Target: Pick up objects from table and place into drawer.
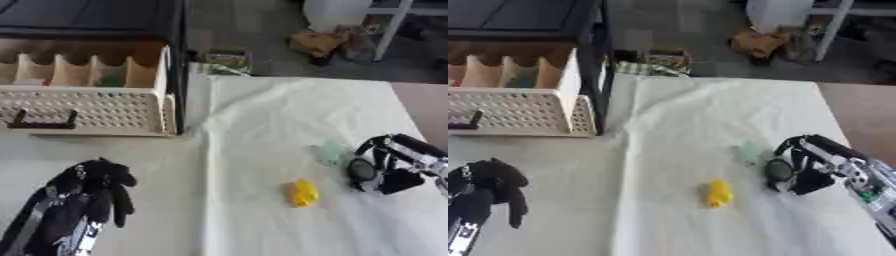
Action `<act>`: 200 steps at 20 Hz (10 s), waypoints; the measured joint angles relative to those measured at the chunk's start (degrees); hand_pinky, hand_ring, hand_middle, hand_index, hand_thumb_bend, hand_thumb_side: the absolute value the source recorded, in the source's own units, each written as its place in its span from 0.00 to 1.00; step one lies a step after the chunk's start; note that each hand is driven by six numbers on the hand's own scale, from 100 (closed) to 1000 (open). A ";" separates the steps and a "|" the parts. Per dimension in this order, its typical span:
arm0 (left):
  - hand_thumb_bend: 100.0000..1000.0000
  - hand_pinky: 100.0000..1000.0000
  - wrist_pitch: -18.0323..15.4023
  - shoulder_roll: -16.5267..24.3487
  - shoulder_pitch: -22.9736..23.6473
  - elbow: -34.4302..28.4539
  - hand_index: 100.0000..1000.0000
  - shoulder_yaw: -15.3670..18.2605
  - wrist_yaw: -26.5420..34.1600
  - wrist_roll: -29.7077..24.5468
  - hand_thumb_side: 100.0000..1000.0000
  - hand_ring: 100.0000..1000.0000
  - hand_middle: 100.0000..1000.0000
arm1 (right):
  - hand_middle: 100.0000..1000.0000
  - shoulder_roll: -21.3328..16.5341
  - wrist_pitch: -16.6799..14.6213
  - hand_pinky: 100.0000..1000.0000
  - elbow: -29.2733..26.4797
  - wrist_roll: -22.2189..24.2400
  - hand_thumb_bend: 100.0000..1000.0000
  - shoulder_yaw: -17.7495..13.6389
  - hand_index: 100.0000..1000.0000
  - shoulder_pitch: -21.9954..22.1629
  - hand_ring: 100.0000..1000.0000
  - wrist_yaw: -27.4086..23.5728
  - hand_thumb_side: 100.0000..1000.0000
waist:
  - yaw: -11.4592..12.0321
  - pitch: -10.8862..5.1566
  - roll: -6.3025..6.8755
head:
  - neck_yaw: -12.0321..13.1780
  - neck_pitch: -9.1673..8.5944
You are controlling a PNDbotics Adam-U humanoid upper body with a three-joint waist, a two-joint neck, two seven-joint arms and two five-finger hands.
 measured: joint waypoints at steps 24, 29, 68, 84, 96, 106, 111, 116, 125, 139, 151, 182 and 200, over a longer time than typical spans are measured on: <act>0.00 0.20 0.45 -0.19 0.01 0.00 0.70 -0.16 -0.25 0.20 0.38 0.38 0.52 | 0.07 0.06 1.62 0.27 -0.88 -1.84 0.36 0.03 0.56 -0.14 0.44 -1.75 0.07 | 0.10 0.01 -0.21 | 0.06 -0.01; 0.00 0.19 0.54 -0.19 0.01 0.00 0.70 -0.16 -0.25 0.24 0.38 0.37 0.52 | 0.05 0.07 2.25 0.26 -2.00 -2.45 0.38 0.01 0.55 0.15 0.44 -2.65 0.07 | -0.04 0.00 -0.21 | 0.15 -0.01; 0.00 0.17 1.32 -0.71 0.01 0.00 0.70 -0.18 -1.15 -0.07 0.36 0.36 0.52 | 0.41 -1.04 -2.48 0.45 -0.35 8.33 0.55 -3.04 0.78 -1.99 0.57 3.41 0.28 | 0.09 0.38 -0.24 | -3.57 -0.12; 0.00 0.16 1.50 -0.72 0.01 0.00 0.70 -0.19 -1.24 -0.25 0.36 0.36 0.52 | 0.46 -1.72 -0.23 0.45 -2.81 8.60 0.57 -4.57 0.79 -1.89 0.58 5.02 0.31 | 0.02 0.42 -0.04 | -3.47 -0.18; 0.00 0.16 1.58 -0.73 0.01 0.00 0.69 -0.25 -1.30 -0.34 0.35 0.36 0.52 | 0.58 -1.89 -2.53 0.49 0.48 11.68 0.62 -3.07 0.81 -3.07 0.62 8.91 0.27 | 0.59 0.70 -0.20 | -3.55 -0.44; 0.00 0.16 1.79 -0.82 -0.02 0.00 0.69 -0.53 -1.69 -0.55 0.35 0.36 0.52 | 0.58 -1.86 -3.11 0.48 1.89 12.62 0.61 -2.72 0.80 -3.80 0.61 9.45 0.26 | 1.08 1.00 -0.35 | -3.55 -0.49; 0.00 0.16 1.79 -1.18 -0.34 0.00 0.69 -0.54 -1.75 -0.57 0.35 0.36 0.52 | 0.59 -1.85 -3.22 0.48 2.52 12.50 0.60 -2.43 0.79 -4.26 0.61 10.02 0.25 | 1.23 1.05 -0.38 | -3.56 -0.50; 0.00 0.15 1.79 -1.18 -0.42 0.00 0.69 -0.54 -1.77 -0.57 0.35 0.36 0.52 | 0.58 -1.85 -3.35 0.47 2.91 12.39 0.59 -2.25 0.77 -4.40 0.60 10.56 0.26 | 1.36 1.12 -0.66 | -3.56 -0.64; 0.00 0.15 2.01 -1.19 -0.44 0.00 0.69 -0.54 -1.94 -0.79 0.35 0.36 0.52 | 0.51 -1.83 -3.47 0.45 3.13 12.26 0.57 -2.10 0.72 -4.49 0.58 10.96 0.23 | 1.47 1.12 -0.73 | -3.56 -0.72; 0.00 0.15 2.37 -1.20 -0.46 0.00 0.69 -0.54 -2.26 -1.11 0.34 0.36 0.52 | 0.47 -1.44 -3.41 0.44 2.07 13.65 0.55 -2.10 0.73 -4.42 0.58 9.15 0.20 | 1.34 1.12 -0.78 | -3.47 -0.72; 0.00 0.14 2.67 -1.20 -0.46 0.00 0.69 -0.54 -2.53 -1.33 0.33 0.36 0.52 | 0.43 -1.40 -2.60 0.43 1.31 14.83 0.54 -2.05 0.73 -4.38 0.57 7.84 0.21 | 1.34 1.21 -0.77 | -3.30 -0.74; 0.00 0.14 3.34 -1.24 -0.52 0.00 0.69 -0.55 -2.76 -1.76 0.33 0.37 0.52 | 0.32 -1.27 -1.47 0.38 0.66 14.79 0.32 -1.75 0.64 -4.46 0.54 6.09 0.11 | 1.65 1.36 -0.75 | -3.24 -0.97; 0.00 0.14 3.58 -1.21 -0.51 0.00 0.69 -0.53 -2.09 -1.54 0.35 0.37 0.52 | 0.21 -1.28 -0.90 0.36 -1.54 14.76 0.35 -1.73 0.61 -4.44 0.53 4.21 0.13 | 0.13 0.29 -0.62 | -2.48 -0.95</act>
